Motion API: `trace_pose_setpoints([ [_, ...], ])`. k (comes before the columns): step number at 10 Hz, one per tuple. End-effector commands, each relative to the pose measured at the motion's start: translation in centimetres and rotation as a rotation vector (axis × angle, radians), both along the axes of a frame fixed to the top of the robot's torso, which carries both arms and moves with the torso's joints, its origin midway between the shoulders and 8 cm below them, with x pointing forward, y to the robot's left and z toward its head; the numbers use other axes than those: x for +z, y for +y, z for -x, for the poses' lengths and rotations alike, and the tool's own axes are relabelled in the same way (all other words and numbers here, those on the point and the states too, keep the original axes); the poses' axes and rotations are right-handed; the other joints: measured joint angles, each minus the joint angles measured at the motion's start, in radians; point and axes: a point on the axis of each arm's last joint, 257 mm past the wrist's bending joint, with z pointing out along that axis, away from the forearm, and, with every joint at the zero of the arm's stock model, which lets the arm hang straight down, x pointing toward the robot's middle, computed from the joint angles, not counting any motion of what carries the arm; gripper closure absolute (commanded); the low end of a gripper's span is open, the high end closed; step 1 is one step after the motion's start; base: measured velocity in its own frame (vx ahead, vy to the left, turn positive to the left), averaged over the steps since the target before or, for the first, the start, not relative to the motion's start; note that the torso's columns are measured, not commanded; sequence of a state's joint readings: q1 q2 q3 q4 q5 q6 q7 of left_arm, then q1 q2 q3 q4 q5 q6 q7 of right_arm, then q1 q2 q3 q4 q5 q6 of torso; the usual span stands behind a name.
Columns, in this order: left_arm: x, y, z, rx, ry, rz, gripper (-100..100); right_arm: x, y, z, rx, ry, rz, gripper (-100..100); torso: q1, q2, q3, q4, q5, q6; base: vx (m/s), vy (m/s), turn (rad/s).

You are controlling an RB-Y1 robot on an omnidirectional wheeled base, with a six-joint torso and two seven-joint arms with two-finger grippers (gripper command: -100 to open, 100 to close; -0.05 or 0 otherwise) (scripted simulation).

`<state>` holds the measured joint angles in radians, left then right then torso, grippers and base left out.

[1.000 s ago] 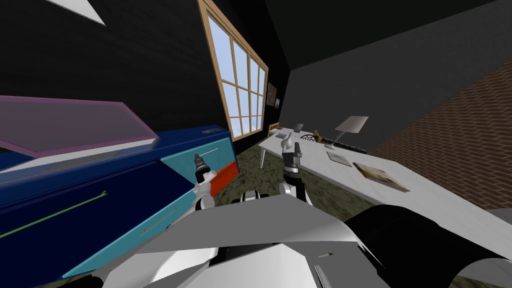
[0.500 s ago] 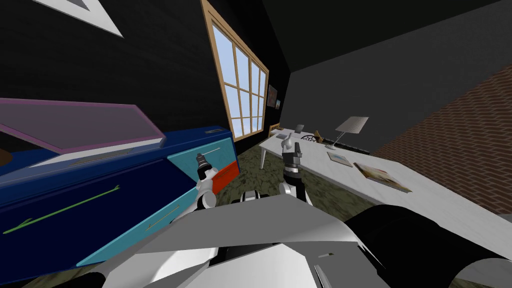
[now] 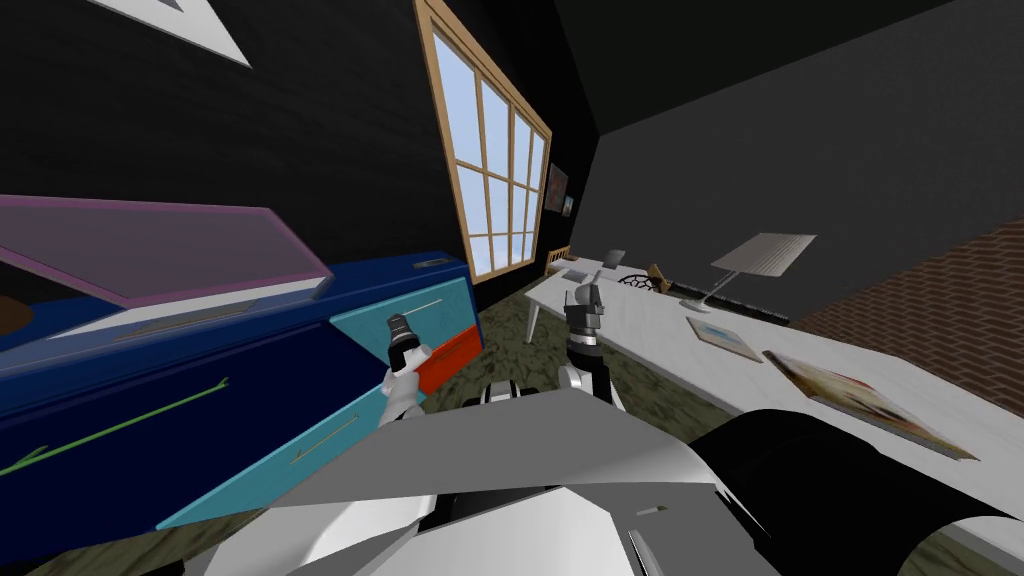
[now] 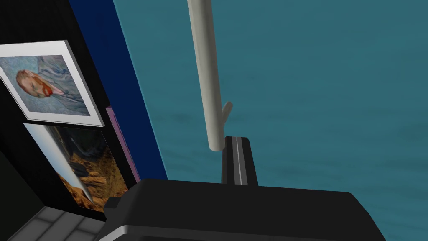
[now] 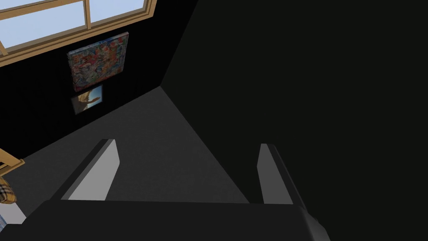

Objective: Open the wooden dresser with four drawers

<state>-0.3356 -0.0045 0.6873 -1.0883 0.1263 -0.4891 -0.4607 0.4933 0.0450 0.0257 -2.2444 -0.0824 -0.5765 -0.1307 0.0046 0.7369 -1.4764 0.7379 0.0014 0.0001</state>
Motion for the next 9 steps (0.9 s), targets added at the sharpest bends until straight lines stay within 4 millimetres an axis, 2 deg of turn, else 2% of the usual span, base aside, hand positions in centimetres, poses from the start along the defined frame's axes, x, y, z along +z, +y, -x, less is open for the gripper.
trace_pose_setpoints([
  [1, -0.4, 0.3, 2.0, -0.008, 0.009, -0.028, 100, 0.0, 0.0, 0.0, 0.000, 0.000, 0.000, 0, -0.003, -0.002, -0.001, -0.001, -0.001, 0.000, 0.071, -0.014, -0.005],
  [2, 0.2, -1.0, 2.0, -0.050, -0.011, -0.020, 100, 0.0, 0.0, 0.0, 0.000, 0.000, 0.000, 0, -0.003, 0.000, -0.001, -0.001, -0.001, 0.000, 0.125, -0.006, 0.232],
  [4, -0.7, -0.6, 3.8, -0.043, 0.013, -0.043, 100, 0.0, 0.0, 0.0, 0.000, 0.000, 0.000, 0, -0.003, -0.003, -0.002, -0.001, -0.001, 0.000, 0.094, -0.032, 0.067],
  [5, -0.5, -2.1, 3.6, -0.088, -0.002, -0.024, 100, 0.0, 0.0, 0.0, 0.000, 0.000, 0.000, 0, -0.002, 0.000, 0.000, 0.000, -0.001, 0.001, 0.128, -0.031, 0.244],
  [6, -0.3, -2.3, 4.2, -0.095, 0.000, -0.040, 100, 0.0, 0.0, 0.0, 0.000, 0.000, 0.000, 0, -0.004, -0.002, -0.001, 0.000, -0.001, -0.001, 0.141, -0.031, 0.143],
  [8, -1.1, -1.6, 5.7, -0.080, 0.021, -0.048, 100, 0.0, 0.0, 0.0, 0.000, 0.000, 0.000, 0, -0.003, 0.001, 0.000, 0.000, 0.000, 0.002, 0.030, -0.003, -0.028],
  [9, -0.9, -3.3, 5.6, -0.127, 0.006, -0.025, 100, 0.0, 0.0, 0.0, 0.000, 0.000, 0.000, 0, -0.002, 0.004, 0.002, 0.001, -0.001, 0.001, 0.087, -0.008, 0.256],
])
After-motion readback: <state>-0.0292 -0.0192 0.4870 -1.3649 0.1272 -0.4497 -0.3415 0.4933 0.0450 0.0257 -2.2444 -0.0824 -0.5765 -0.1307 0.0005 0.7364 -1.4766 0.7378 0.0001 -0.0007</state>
